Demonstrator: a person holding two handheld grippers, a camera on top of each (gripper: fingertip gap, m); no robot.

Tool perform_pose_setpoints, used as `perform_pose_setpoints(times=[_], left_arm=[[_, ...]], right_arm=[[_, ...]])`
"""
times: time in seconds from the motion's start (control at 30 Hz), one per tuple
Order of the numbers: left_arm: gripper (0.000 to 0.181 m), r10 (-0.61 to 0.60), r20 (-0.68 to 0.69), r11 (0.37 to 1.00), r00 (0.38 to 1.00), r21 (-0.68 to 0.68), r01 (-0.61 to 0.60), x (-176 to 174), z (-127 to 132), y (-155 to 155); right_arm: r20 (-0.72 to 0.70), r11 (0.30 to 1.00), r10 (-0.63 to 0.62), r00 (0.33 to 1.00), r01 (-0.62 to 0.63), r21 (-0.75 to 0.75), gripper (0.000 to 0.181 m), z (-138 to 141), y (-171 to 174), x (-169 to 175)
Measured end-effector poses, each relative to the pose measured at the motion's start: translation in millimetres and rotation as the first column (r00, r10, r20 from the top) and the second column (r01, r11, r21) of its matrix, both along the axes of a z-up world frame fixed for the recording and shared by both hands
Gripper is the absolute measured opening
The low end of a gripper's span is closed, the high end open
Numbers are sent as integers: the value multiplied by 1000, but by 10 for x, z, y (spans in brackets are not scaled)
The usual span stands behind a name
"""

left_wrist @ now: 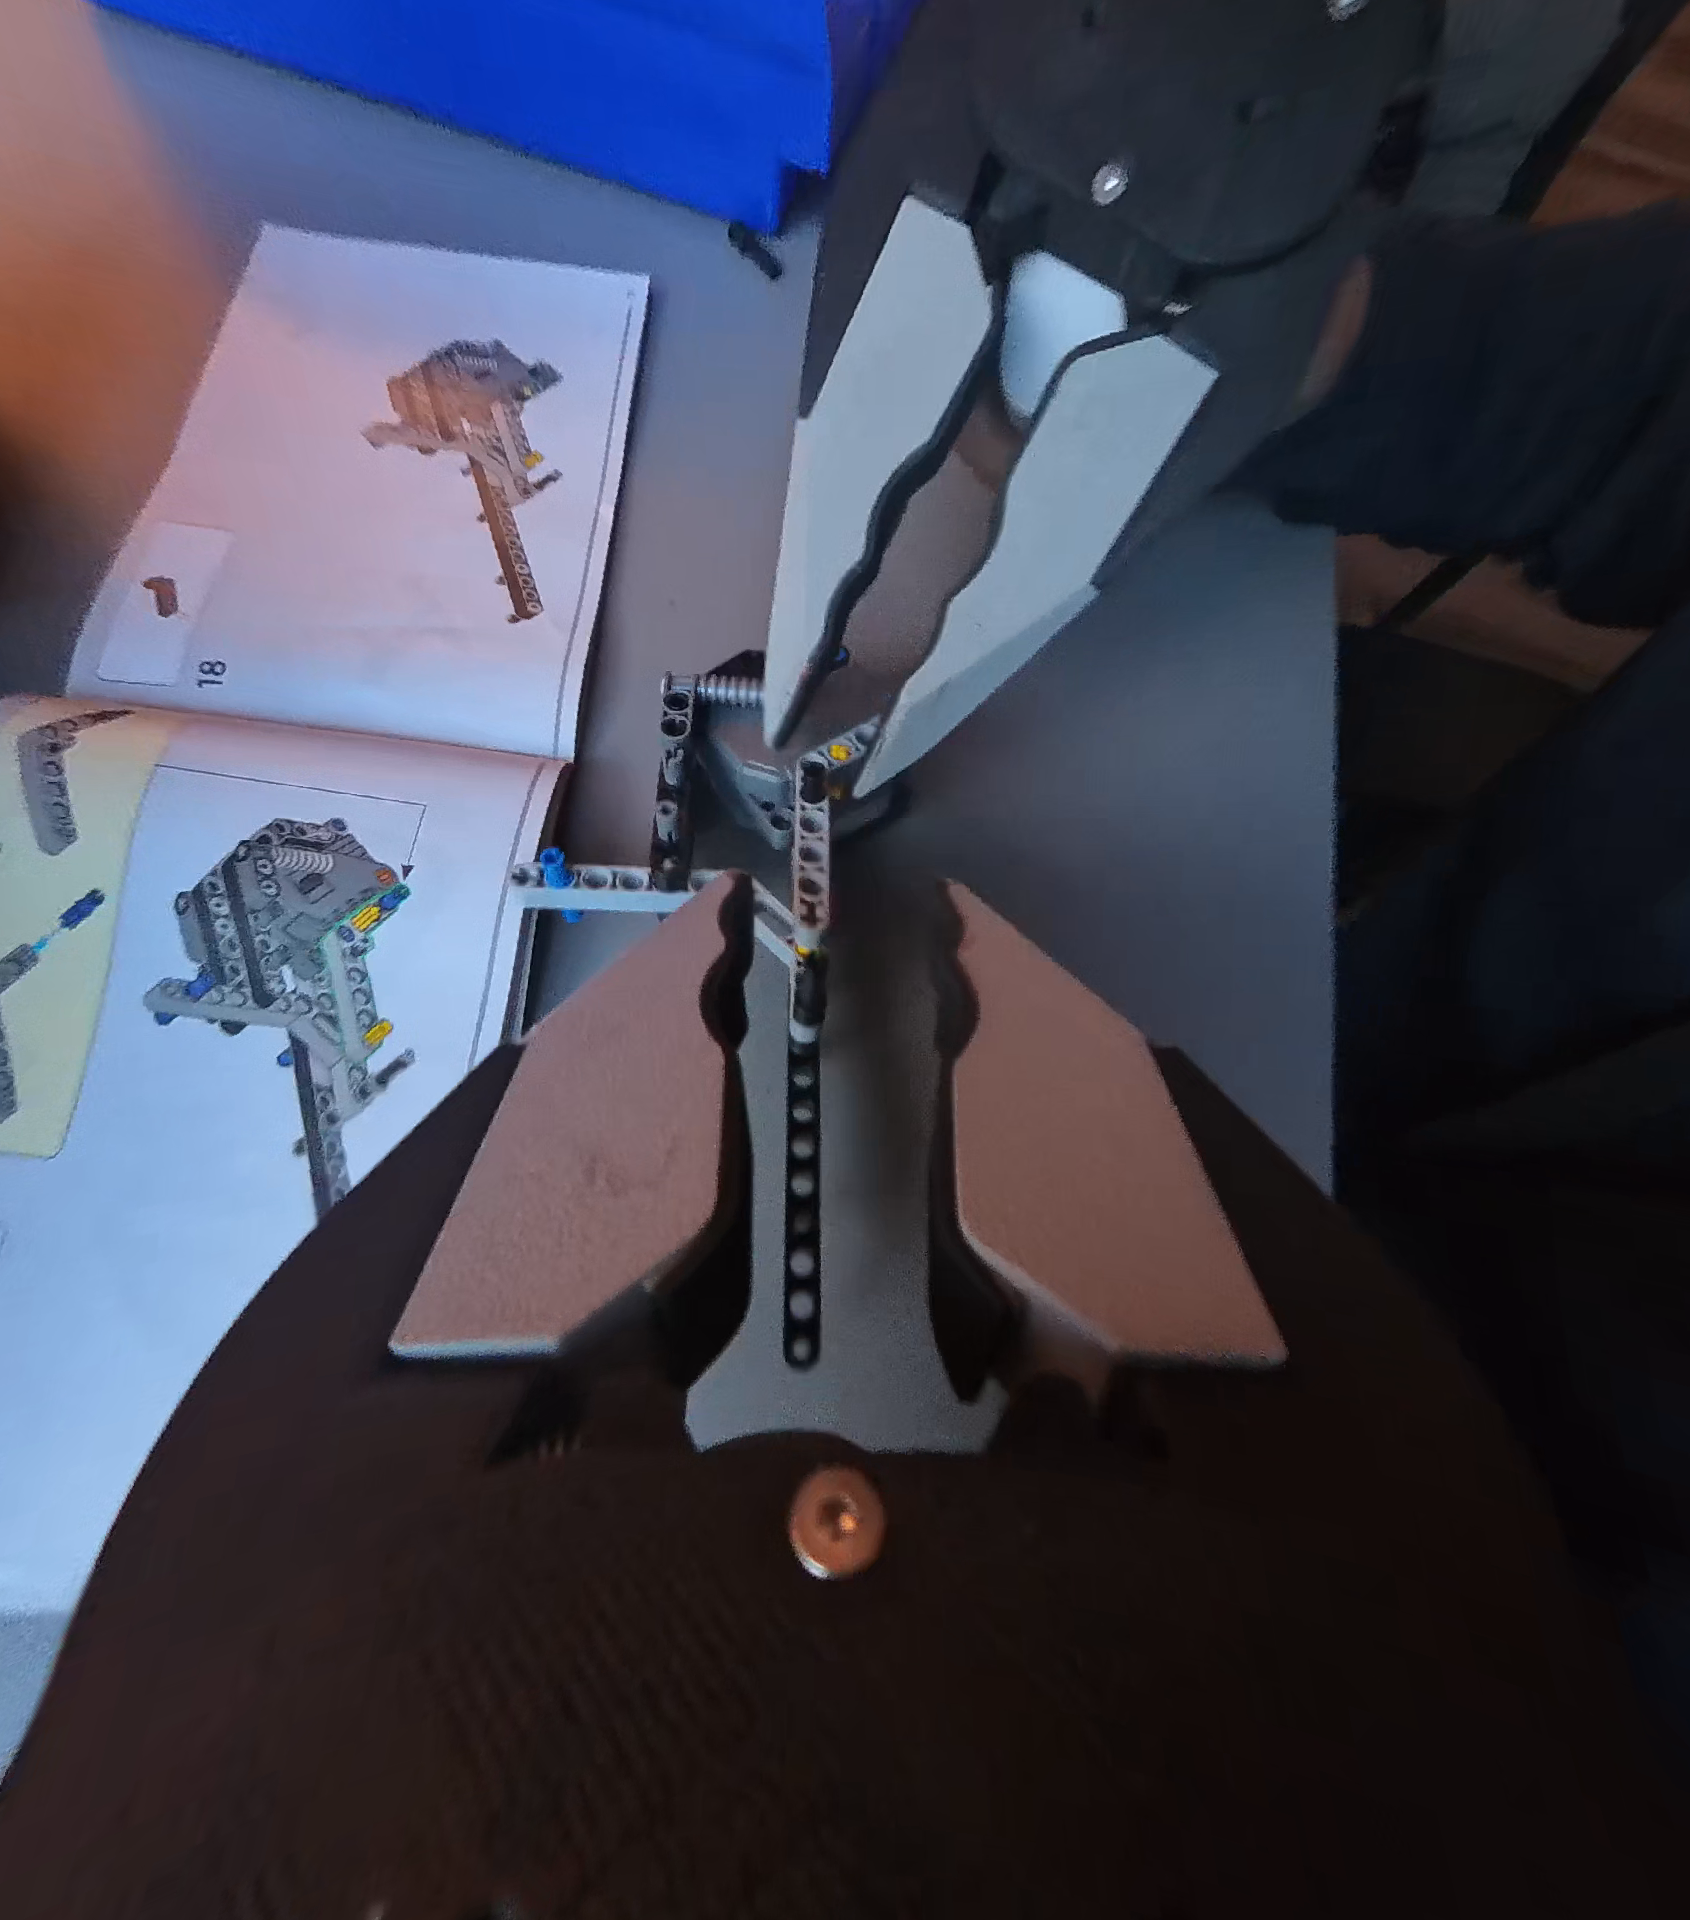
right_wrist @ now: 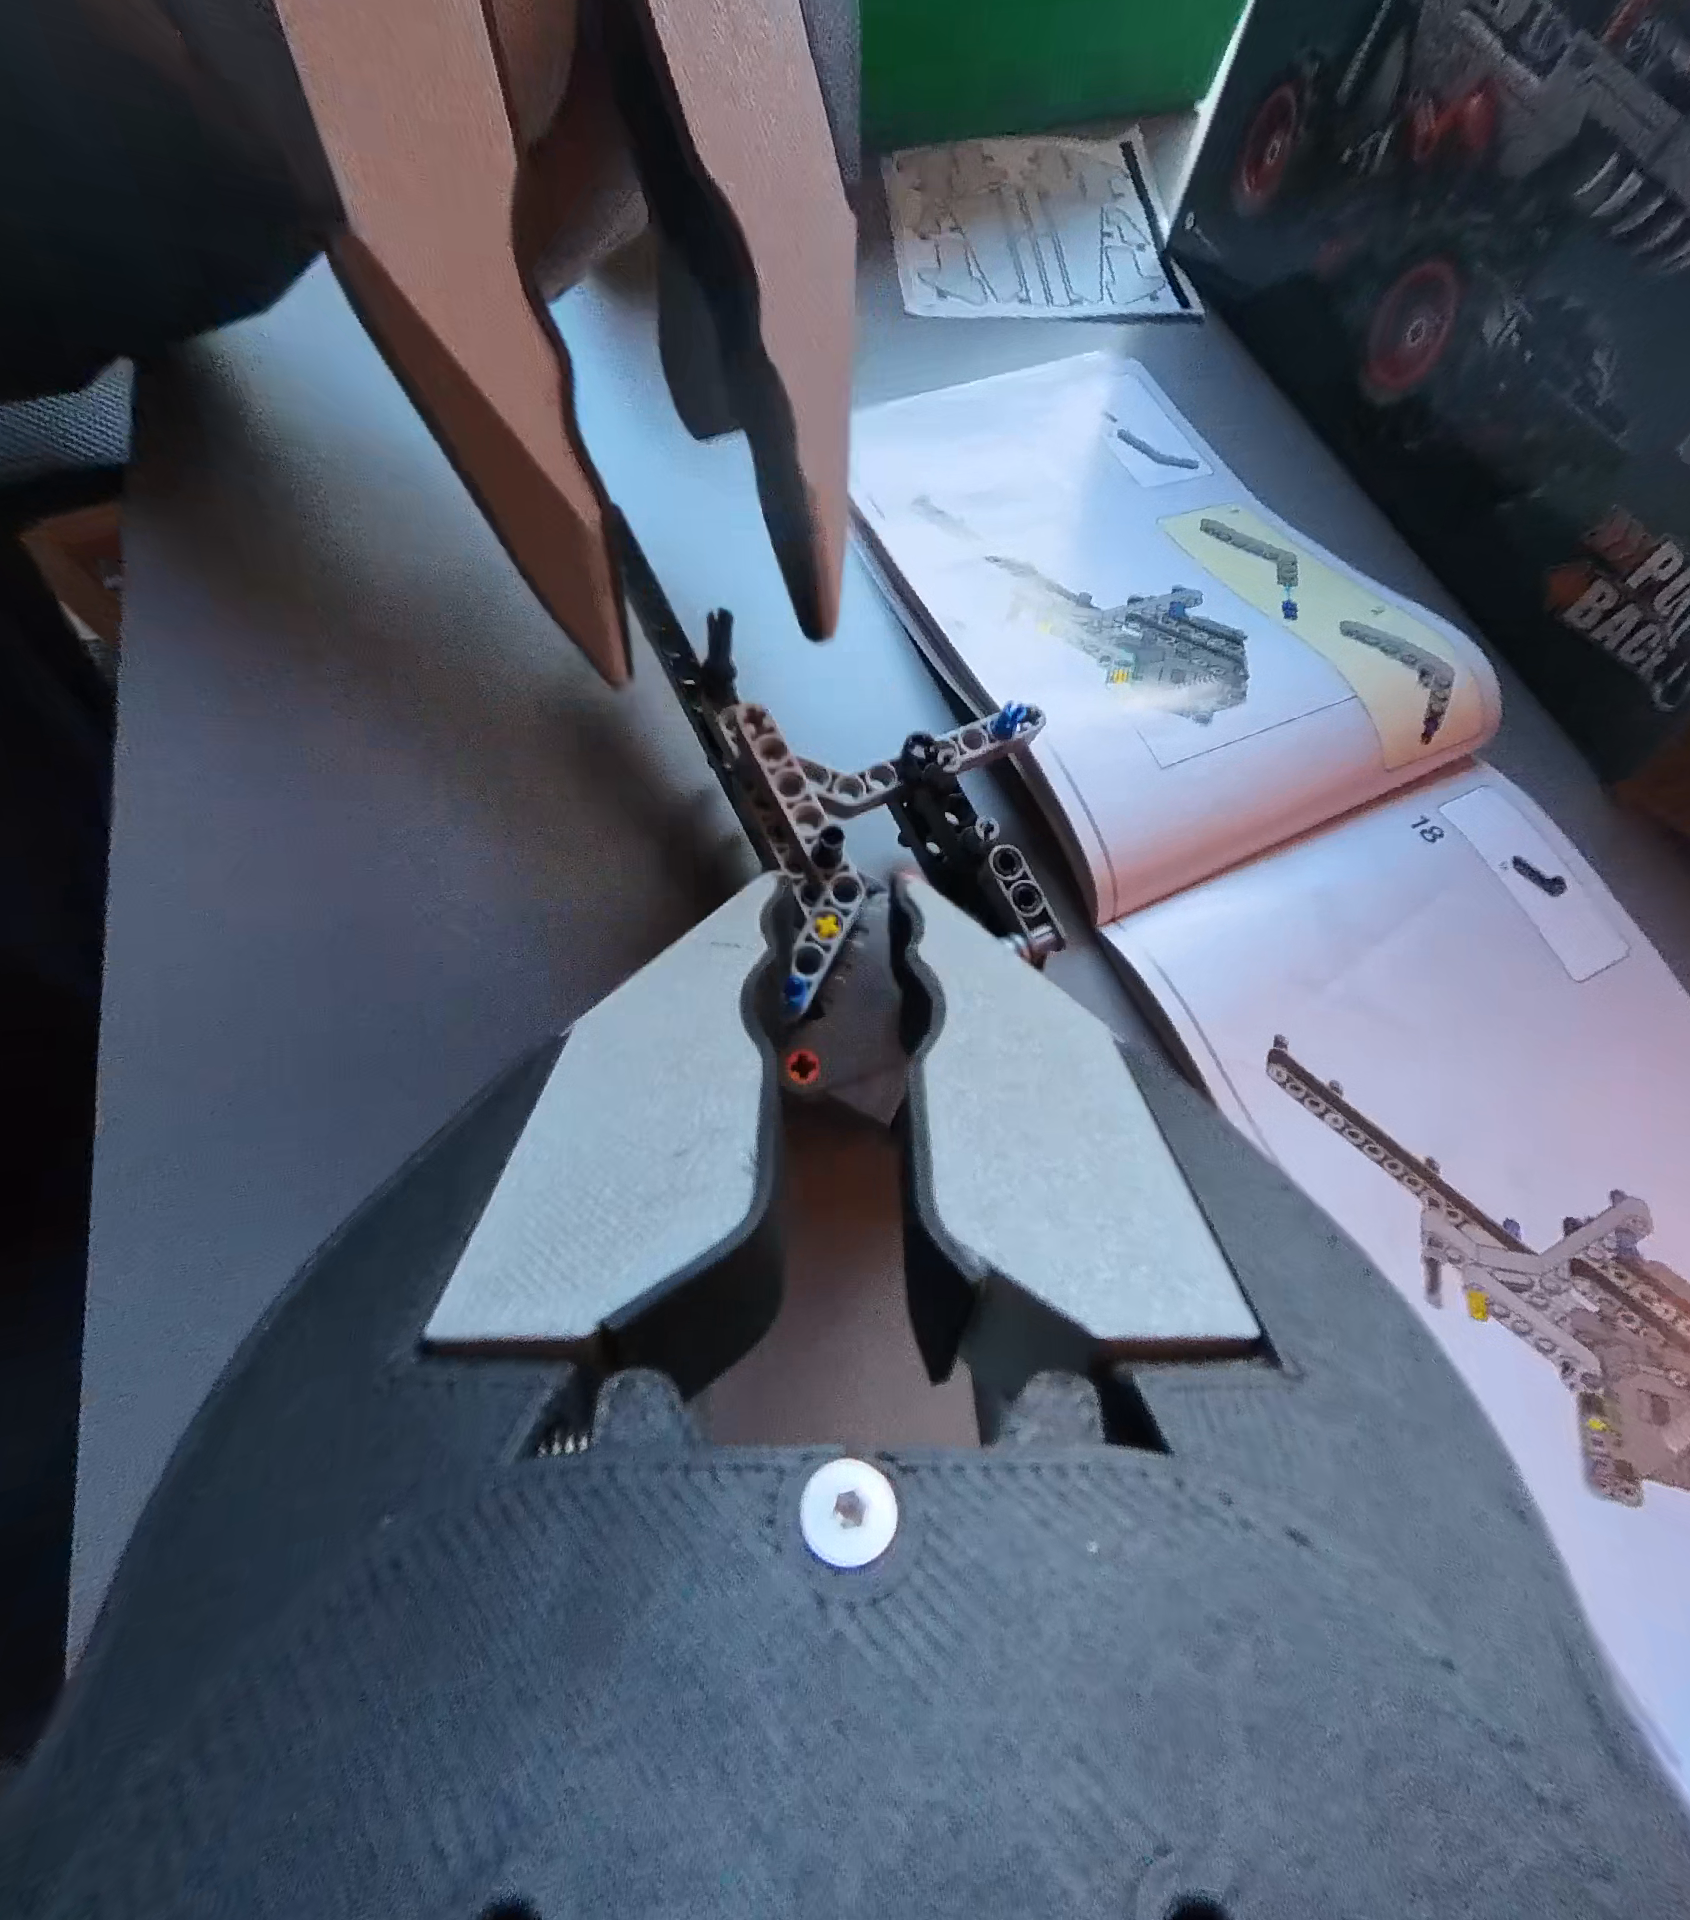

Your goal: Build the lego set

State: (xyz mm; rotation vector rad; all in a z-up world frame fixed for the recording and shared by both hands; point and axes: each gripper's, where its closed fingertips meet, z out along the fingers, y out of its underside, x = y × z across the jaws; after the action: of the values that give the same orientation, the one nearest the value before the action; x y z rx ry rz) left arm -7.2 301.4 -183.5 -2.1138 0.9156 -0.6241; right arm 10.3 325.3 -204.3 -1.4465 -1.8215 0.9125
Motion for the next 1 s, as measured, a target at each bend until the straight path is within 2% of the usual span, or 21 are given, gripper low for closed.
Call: perform_pose_setpoints(times=[0.03,0.17,0.3,0.43,0.6,0.73,0.9,1.0], left_arm=[[32,1,9,1000,1000,8,-1,-43,52,-43],[32,35,-45,999,998,24,-34,-219,22,-147],[31,32,-57,999,998,10,-31,-191,-150,-149],[28,7,-50,1000,999,18,-6,-113,-220,-108],[13,5,-89,1000,996,21,-3,-106,-338,-81],[11,9,-105,1000,994,20,-7,-98,-415,-53],[13,5,-67,1000,998,8,-5,-84,-399,-41],[14,21,-29,998,999,58,-19,-81,-288,7]], right_arm=[[-10,1000,13,1000,-13,6,18,42,-8,-5],[-26,992,123,992,-122,39,21,217,-125,-58],[56,976,191,980,-196,94,14,144,-160,-159],[99,970,211,972,-221,105,6,28,-180,-234],[118,963,229,966,-243,119,6,-19,-204,-270],[109,958,251,962,-263,117,6,6,-210,-266],[96,956,268,959,-277,99,5,25,-221,-272],[92,956,272,958,-280,85,4,15,-221,-279]])
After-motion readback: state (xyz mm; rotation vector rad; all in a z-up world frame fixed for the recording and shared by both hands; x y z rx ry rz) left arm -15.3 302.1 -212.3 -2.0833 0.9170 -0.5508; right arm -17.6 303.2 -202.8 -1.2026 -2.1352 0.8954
